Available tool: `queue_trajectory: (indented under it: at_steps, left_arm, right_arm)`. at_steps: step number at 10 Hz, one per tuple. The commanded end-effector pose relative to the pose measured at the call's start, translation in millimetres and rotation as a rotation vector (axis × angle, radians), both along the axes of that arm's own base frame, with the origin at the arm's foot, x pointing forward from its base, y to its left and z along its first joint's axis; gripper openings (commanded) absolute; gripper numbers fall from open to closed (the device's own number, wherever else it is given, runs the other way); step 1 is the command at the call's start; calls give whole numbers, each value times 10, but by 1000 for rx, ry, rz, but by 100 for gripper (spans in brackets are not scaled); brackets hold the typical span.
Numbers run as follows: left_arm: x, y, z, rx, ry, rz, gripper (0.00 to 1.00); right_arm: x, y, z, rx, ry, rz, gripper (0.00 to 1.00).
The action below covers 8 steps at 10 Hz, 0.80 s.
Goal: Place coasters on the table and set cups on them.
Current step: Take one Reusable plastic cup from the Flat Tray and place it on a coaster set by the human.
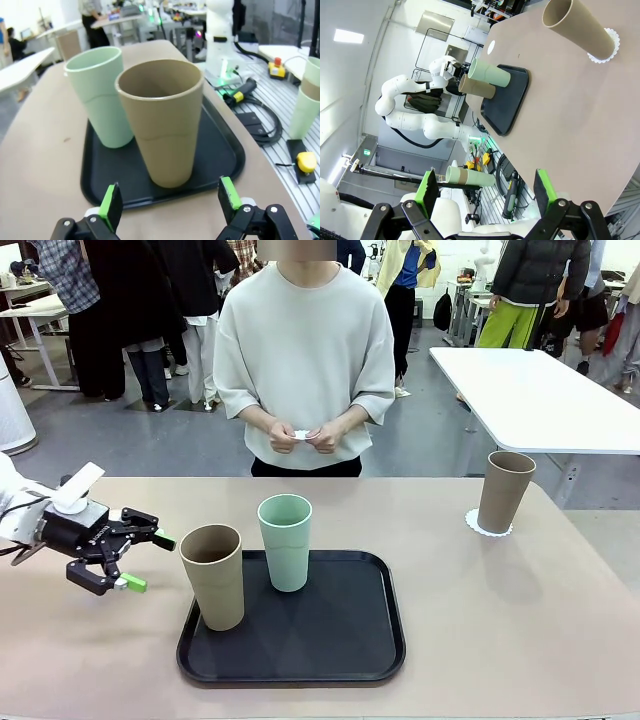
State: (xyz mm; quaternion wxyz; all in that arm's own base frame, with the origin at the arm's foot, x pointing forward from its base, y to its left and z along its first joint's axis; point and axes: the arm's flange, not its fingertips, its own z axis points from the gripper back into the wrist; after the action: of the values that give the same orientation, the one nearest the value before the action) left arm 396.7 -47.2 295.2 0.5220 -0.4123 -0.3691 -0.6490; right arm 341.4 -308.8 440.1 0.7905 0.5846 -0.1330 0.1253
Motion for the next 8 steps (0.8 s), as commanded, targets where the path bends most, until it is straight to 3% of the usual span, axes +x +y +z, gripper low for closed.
queue_trajectory:
  at_steps: [1, 8]
  left_arm:
    - [120, -71, -67, -71, -47, 27, 100]
    - [173, -375, -281, -103, -1, -47, 100]
  right_arm:
    - [-10, 18, 0, 4, -7, -8, 100]
    - [-10, 18, 0, 4, -7, -8, 100]
